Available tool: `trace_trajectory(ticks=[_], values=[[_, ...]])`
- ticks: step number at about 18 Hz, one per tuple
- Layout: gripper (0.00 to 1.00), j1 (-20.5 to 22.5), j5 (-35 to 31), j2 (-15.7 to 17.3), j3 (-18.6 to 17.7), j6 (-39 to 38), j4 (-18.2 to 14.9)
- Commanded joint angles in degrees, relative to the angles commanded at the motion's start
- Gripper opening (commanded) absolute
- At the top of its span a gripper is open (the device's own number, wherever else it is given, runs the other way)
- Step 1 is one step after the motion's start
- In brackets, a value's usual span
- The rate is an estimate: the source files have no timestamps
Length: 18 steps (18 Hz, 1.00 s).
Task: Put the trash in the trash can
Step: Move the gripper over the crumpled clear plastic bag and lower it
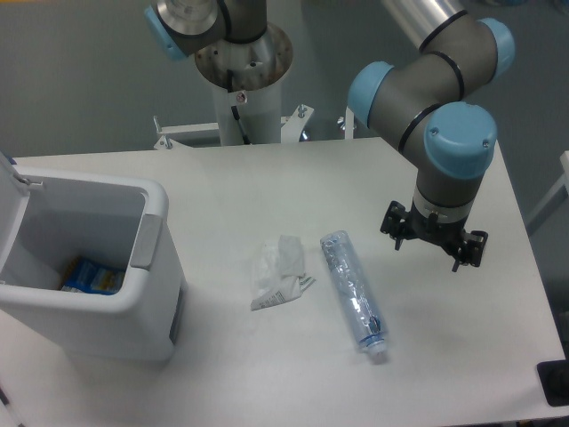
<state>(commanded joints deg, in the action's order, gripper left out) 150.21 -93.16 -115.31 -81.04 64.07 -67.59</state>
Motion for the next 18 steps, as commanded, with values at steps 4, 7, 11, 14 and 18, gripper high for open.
trace_trajectory(ticks=[4,7,11,14,18], values=[[1.00,0.00,0.00,0.09,0.09,-0.17,-0.18],[1.00,-0.09,0.09,0.18,0.09,-0.26,-0.26],[1.00,-0.35,0.44,0.17,-0.17,-1.75,-0.26],[1.00,-1.31,0.70,0.44,-0.53,-3.07,-0.44],[1.00,-2.11,0.79,2.19,-4.64,-3.08,0.17]])
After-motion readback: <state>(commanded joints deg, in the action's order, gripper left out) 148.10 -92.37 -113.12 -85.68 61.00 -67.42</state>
